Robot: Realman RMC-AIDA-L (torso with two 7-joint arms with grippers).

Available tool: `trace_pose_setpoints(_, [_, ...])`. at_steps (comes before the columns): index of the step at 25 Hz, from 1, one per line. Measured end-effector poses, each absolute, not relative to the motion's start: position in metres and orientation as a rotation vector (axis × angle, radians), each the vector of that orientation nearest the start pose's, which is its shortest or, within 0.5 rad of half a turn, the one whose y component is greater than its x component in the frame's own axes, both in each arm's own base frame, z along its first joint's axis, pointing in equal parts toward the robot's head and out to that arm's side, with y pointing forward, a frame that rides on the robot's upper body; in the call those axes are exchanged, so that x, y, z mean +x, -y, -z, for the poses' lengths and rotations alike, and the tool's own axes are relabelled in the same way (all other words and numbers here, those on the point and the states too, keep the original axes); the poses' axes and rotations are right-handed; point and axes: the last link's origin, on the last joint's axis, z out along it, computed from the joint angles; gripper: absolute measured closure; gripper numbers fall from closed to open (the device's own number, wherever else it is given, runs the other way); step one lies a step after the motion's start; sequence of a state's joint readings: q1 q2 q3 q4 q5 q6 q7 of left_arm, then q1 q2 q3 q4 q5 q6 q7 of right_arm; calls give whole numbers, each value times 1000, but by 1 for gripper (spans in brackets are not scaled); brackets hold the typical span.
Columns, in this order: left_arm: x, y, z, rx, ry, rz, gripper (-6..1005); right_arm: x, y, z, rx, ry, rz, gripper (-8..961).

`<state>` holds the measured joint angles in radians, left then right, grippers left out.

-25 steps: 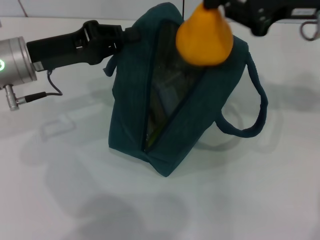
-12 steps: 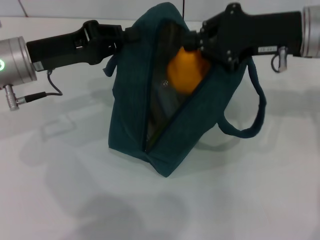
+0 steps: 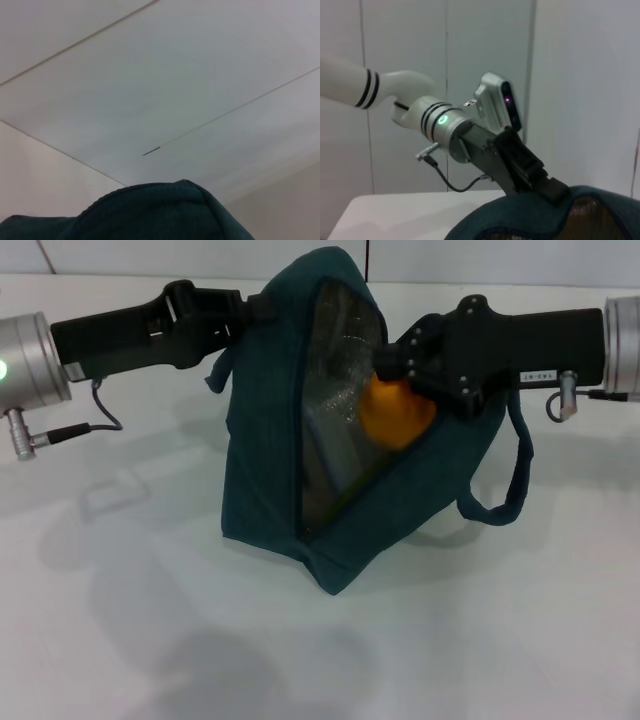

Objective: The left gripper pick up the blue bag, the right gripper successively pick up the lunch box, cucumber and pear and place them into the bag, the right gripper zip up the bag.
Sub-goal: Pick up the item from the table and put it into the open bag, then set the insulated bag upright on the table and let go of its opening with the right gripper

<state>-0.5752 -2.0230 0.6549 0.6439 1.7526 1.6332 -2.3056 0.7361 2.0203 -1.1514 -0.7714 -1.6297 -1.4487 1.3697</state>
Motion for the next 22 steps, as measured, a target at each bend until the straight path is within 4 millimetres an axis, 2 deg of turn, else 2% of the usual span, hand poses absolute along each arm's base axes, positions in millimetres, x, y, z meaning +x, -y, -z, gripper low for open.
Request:
trace_pose_setpoints(5, [-229,-355,-44,-2331,1752,1238,924,138,-381,4,-2838,-77,-837,883])
trace_pose_setpoints(10, [-231,-354,-43,-2333,1739,1233,925,150,-369,-11,-2725,-100,-1034,702])
trace_pose_setpoints(12, [-232,-354,-43,-2332,1737,1232,925,163,-358,-22,-2664,-102,-1119,625])
trace_pose_setpoints(16, [-235,-351,-41,-2330,1732,1232,925,200,-337,-32,-2585,-206,-1131,462])
trace_pose_setpoints(19, [-239,-350,-40,-2322,1726,1229,925,228,-320,-34,-2555,-269,-1102,398])
trace_pose_setpoints(22, [-240,-350,-40,-2315,1727,1226,925,244,-311,-35,-2525,-322,-1080,334])
